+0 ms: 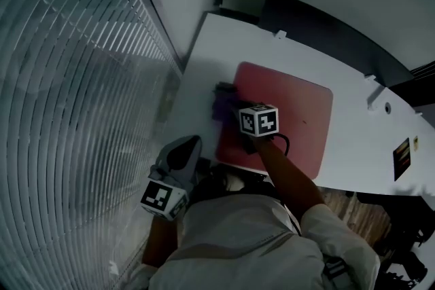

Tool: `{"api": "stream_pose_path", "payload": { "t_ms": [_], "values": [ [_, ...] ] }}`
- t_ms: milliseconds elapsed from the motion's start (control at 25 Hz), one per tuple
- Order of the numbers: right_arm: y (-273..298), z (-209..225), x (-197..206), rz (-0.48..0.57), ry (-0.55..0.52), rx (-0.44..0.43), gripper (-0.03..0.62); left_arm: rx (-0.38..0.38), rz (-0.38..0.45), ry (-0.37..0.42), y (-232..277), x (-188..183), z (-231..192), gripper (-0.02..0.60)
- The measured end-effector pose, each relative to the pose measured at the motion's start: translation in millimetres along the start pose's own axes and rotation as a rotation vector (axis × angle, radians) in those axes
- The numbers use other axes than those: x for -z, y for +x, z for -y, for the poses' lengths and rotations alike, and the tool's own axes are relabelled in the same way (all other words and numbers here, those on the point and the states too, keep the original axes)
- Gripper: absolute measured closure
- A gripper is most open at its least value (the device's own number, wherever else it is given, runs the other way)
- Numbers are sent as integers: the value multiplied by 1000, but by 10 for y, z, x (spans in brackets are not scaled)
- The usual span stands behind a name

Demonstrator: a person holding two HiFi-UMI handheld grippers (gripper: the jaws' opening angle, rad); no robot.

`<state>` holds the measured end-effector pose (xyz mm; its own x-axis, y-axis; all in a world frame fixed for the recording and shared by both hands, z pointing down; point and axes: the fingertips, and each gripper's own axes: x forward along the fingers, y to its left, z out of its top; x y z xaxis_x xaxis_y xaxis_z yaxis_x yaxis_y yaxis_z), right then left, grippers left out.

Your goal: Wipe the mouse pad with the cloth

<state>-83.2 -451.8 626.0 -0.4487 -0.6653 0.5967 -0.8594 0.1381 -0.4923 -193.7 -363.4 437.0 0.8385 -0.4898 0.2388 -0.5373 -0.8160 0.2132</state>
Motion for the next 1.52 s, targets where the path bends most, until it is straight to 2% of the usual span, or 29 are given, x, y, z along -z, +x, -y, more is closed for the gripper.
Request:
{"api": "stream_pose_path", "payload": {
  "t_ms": [160, 320, 480, 720, 1320, 1520],
  "values": [
    [30, 357, 130, -38, 30, 85, 548, 33, -5, -25, 20, 23, 20, 581],
    [-242, 641, 221, -37, 93, 136, 548, 59, -14, -23, 78, 17, 152, 581],
    [-490, 994, 416, -39, 108, 181, 548, 101, -18, -12, 256, 99, 395, 581],
    [-1082, 1449, 576, -21, 150, 227, 548, 148, -33, 17, 521, 19, 943, 581],
    [-2701, 2928, 1199, 31, 247, 345, 548, 271, -58, 35, 1556, 282, 2463, 581],
    [-3183, 3317, 1386, 52, 285, 394, 548, 322, -54, 71, 1819, 274, 2871, 581]
  ]
}}
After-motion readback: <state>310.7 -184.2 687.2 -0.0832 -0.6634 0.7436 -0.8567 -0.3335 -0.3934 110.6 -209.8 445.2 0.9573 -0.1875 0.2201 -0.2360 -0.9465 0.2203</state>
